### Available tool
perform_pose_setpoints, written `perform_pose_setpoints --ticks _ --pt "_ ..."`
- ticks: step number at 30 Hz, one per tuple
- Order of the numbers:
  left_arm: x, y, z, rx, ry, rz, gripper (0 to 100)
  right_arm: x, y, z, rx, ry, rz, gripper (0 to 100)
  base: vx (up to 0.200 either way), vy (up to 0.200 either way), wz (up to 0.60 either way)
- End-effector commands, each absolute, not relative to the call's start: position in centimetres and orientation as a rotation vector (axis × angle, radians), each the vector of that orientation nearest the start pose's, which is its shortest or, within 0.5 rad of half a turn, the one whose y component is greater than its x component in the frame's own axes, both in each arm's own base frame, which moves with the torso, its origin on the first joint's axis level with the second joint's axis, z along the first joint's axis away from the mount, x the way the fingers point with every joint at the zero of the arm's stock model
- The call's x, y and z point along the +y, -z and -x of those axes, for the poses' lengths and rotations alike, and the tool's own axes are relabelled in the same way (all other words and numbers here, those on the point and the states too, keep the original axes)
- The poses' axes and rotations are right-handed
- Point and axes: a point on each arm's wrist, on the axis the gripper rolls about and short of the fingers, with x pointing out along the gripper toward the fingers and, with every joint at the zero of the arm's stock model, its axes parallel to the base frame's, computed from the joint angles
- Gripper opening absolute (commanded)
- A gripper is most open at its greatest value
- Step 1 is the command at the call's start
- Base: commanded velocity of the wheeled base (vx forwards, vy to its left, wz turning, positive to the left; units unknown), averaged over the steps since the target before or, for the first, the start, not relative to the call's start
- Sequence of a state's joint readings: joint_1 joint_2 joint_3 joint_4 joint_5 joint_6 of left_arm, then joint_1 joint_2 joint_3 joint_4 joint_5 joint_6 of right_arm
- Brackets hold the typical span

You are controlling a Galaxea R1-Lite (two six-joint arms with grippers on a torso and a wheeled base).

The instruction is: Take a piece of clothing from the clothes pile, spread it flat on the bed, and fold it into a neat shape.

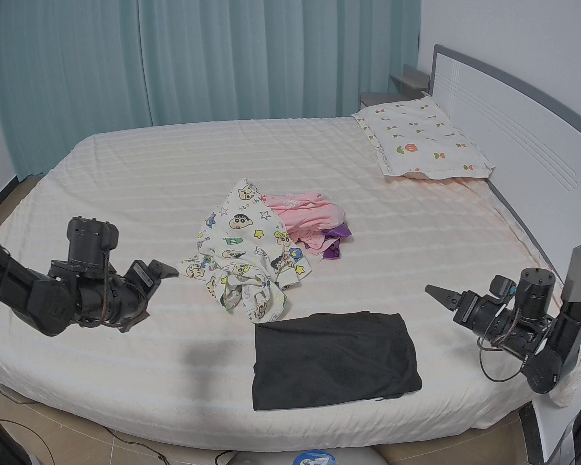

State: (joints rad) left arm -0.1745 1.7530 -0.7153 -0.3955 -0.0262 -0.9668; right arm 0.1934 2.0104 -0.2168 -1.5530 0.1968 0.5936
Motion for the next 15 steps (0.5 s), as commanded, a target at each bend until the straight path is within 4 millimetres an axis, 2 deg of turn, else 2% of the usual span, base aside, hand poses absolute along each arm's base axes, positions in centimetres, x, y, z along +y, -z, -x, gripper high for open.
perform_pose_setpoints --ticks 1,4,6,8,9,10,15 --pt "-3.9 -17.4 -23.1 0.466 -0.131 0.810 100 4.4 -10.6 -20.2 0.203 -0.355 -0.524 100 0.000 0.000 0.00" --pt "-3.2 -19.1 -20.0 0.365 -0.131 0.779 100 3.8 -11.7 -17.8 0.141 -0.361 -0.459 100 0.000 0.000 0.00" --pt "-2.8 -19.7 -18.3 0.315 -0.146 0.745 100 3.6 -12.7 -17.0 0.089 -0.364 -0.441 100 0.000 0.000 0.00" --pt "-2.2 -20.4 -16.2 0.240 -0.203 0.682 100 3.1 -13.8 -15.7 0.036 -0.334 -0.426 100 0.000 0.000 0.00" --pt "-2.1 -20.4 -16.1 0.236 -0.210 0.678 100 3.0 -13.8 -15.6 0.034 -0.333 -0.424 100 0.000 0.000 0.00" --pt "-1.7 -21.2 -14.6 0.156 -0.268 0.660 100 2.8 -14.7 -14.3 -0.003 -0.337 -0.404 100 0.000 0.000 0.00" --pt "-0.8 -21.5 -11.2 0.050 -0.372 0.644 100 2.3 -15.3 -11.4 -0.008 -0.338 -0.377 100 0.000 0.000 0.00"
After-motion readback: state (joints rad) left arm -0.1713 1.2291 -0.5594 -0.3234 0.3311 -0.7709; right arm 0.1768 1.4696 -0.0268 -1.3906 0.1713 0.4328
